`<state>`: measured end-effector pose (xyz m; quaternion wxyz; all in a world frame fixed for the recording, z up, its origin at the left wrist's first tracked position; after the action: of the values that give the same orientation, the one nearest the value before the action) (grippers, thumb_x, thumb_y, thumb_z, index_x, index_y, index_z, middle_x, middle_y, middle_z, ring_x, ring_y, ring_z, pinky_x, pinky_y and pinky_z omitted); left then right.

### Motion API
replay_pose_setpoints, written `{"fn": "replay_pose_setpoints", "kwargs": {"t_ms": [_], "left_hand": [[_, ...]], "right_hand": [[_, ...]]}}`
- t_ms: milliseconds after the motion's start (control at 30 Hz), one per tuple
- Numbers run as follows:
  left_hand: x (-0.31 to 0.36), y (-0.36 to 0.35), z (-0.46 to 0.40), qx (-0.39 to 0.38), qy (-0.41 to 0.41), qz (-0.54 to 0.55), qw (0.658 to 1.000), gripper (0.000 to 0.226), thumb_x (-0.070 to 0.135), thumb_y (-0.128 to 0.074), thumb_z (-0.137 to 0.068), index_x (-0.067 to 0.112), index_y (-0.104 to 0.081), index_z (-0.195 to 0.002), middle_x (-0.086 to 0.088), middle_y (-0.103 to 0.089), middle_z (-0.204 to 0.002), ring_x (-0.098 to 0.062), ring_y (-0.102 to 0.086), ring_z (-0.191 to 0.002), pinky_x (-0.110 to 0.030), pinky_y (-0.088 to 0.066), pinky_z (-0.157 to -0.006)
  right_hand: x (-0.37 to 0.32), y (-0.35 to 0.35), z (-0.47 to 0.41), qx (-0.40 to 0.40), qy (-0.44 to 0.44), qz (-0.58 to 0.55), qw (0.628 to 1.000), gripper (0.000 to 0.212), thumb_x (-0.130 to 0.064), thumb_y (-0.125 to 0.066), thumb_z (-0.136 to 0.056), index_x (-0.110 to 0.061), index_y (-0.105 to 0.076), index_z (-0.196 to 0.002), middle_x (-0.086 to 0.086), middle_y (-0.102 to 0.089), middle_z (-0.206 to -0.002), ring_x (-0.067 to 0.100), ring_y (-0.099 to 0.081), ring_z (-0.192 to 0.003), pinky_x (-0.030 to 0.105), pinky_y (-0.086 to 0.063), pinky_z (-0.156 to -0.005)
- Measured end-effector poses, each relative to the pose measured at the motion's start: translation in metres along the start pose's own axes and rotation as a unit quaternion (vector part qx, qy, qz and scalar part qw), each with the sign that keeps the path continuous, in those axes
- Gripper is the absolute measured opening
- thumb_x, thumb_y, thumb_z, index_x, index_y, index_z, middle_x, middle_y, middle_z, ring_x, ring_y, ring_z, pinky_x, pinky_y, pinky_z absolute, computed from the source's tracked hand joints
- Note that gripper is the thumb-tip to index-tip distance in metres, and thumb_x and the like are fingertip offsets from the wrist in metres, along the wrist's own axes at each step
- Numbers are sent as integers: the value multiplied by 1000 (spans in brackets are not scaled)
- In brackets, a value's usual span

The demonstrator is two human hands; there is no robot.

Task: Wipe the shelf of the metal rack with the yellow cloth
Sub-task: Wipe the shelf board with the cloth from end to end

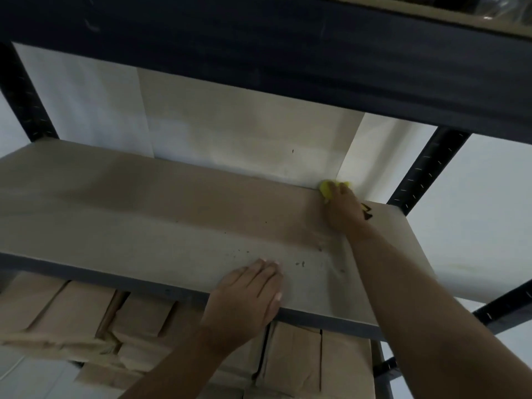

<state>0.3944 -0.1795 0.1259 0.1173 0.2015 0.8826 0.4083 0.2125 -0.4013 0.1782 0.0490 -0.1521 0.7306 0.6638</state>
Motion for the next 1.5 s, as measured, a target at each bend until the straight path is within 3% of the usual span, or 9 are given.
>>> {"fn": "replay_pose_setpoints", "kwargs": {"t_ms": [167,333,600,700,867,1100,1233,1367,1500], "left_hand": [[-1,-4,6,59,-46,-39,996,28,31,-34,-97,17,-55,-109,1,-70,-108,-15,-64,-95,-28,-39,-78],[-2,-7,7,75,-58,-34,995,27,30,-38,-94,17,-57,-108,1,-70,-107,-15,-65,-93,-28,-39,-75],[-3,-3,6,65,-72,-25,995,32,28,-37,-93,15,-62,-107,0,-70,-109,-15,-65,-96,-28,-38,-75],[-4,-4,7,63,-76,-21,995,33,28,-40,-91,15,-66,-106,0,-70,-110,-15,-65,-99,-28,-39,-76],[-5,-6,4,50,-71,-6,996,33,31,-43,-91,15,-65,-109,0,-69,-114,-14,-64,-105,-28,-39,-80],[-2,-1,5,36,-64,20,997,32,31,-46,-91,15,-70,-105,-1,-69,-112,-15,-65,-103,-26,-42,-79],[-2,1,8,27,-47,20,998,30,31,-45,-94,17,-66,-111,0,-67,-116,-15,-63,-107,-28,-46,-79],[2,-7,26,30,-13,-11,999,32,29,-31,-101,18,-51,-123,1,-64,-122,-17,-55,-116,-31,-36,-91],[6,-15,36,49,6,-35,998,34,28,-27,-100,18,-49,-124,-1,-66,-118,-18,-47,-117,-34,-34,-92]], "right_hand": [[-43,-19,20,-32,97,-14,995,51,-11,-36,-94,-19,-25,-144,10,-16,-155,36,-27,-137,43,-29,-109],[-17,5,34,-125,235,-148,953,40,-16,-46,-94,-16,-43,-135,11,-31,-150,19,-28,-138,24,-19,-114],[93,47,20,4,-7,-12,1000,39,-21,-42,-95,-26,-45,-133,-3,-40,-143,20,-37,-132,36,-31,-106],[90,33,27,53,9,14,998,41,-10,-38,-91,-28,-46,-127,3,-42,-140,29,-45,-126,40,-43,-90],[34,12,47,51,-50,-36,997,53,-7,-39,-90,-25,-35,-140,6,-23,-155,37,-44,-127,43,-39,-100],[4,5,79,-23,147,-143,978,48,-3,-45,-91,-22,-44,-136,2,-33,-150,14,-34,-135,25,-27,-111],[53,35,60,58,25,-147,987,41,-5,-46,-93,-19,-51,-131,11,-51,-136,27,-52,-118,34,-39,-96],[52,30,48,46,-55,-51,996,46,-10,-40,-95,-17,-36,-140,13,-29,-151,36,-37,-132,39,-31,-107],[3,5,52,-10,-1,-39,999,50,-15,-39,-94,-23,-31,-143,9,-16,-156,35,-32,-136,40,-28,-111]]}}
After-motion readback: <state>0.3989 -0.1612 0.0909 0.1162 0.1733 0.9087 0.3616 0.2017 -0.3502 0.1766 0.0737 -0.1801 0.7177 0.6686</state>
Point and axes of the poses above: each hand's wrist, its own z-axis away from the middle knuckle, its own y-axis out of the back of the hand, x = y × z, the point moved 2 cm from there along -z, towards the middle knuckle
